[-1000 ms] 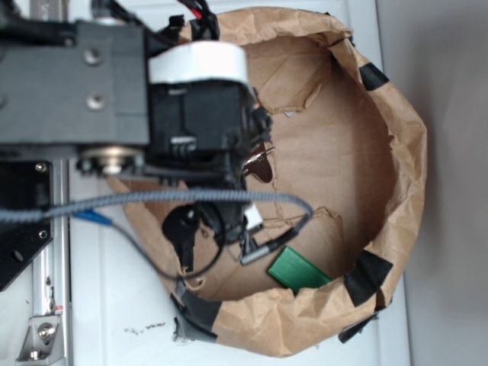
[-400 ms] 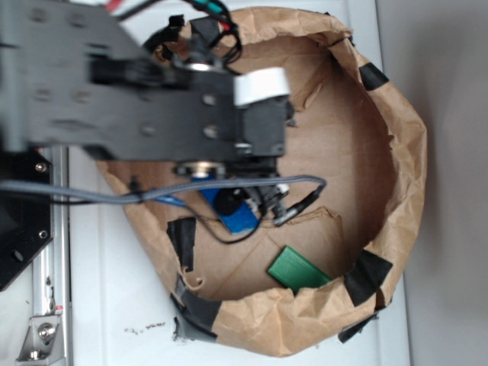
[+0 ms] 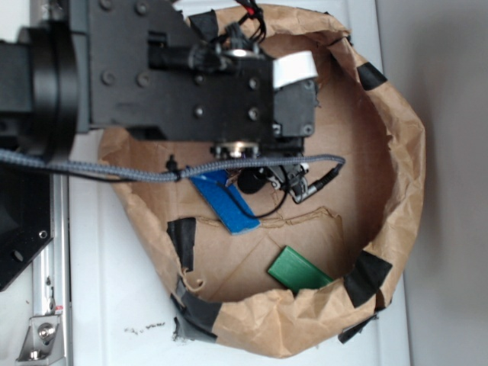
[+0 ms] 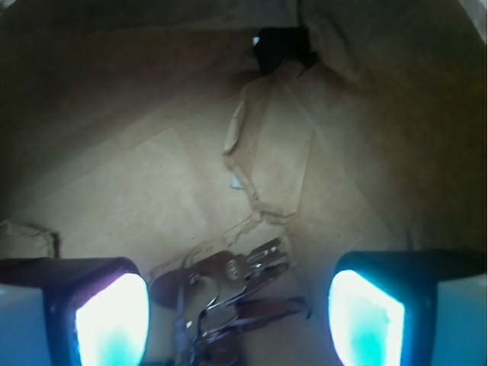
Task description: Grab the silver keys.
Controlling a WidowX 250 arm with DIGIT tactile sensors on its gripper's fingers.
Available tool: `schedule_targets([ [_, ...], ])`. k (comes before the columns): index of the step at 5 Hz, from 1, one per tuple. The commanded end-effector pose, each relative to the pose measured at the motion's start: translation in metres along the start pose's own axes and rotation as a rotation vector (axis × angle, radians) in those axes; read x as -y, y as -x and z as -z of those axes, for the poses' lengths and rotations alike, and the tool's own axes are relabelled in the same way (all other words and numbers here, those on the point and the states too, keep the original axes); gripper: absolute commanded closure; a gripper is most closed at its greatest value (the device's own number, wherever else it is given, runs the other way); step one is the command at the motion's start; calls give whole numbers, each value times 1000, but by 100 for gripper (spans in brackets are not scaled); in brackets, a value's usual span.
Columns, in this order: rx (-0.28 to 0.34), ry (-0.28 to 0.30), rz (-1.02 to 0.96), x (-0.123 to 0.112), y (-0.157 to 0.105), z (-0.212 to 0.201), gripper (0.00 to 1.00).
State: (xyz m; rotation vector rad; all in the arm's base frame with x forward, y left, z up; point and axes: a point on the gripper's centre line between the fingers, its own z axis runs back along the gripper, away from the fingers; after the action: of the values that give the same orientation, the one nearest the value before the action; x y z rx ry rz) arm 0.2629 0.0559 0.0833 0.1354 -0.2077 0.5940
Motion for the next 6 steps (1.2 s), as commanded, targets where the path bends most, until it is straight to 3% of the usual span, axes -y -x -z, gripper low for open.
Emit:
schedule_targets([
  [1, -72, 137, 50, 26, 9, 7, 0],
  [2, -125, 188, 73, 36, 10, 4, 0],
  [4, -122, 143, 80, 37, 7, 12, 0],
  [6, -98, 139, 79, 32, 6, 13, 0],
])
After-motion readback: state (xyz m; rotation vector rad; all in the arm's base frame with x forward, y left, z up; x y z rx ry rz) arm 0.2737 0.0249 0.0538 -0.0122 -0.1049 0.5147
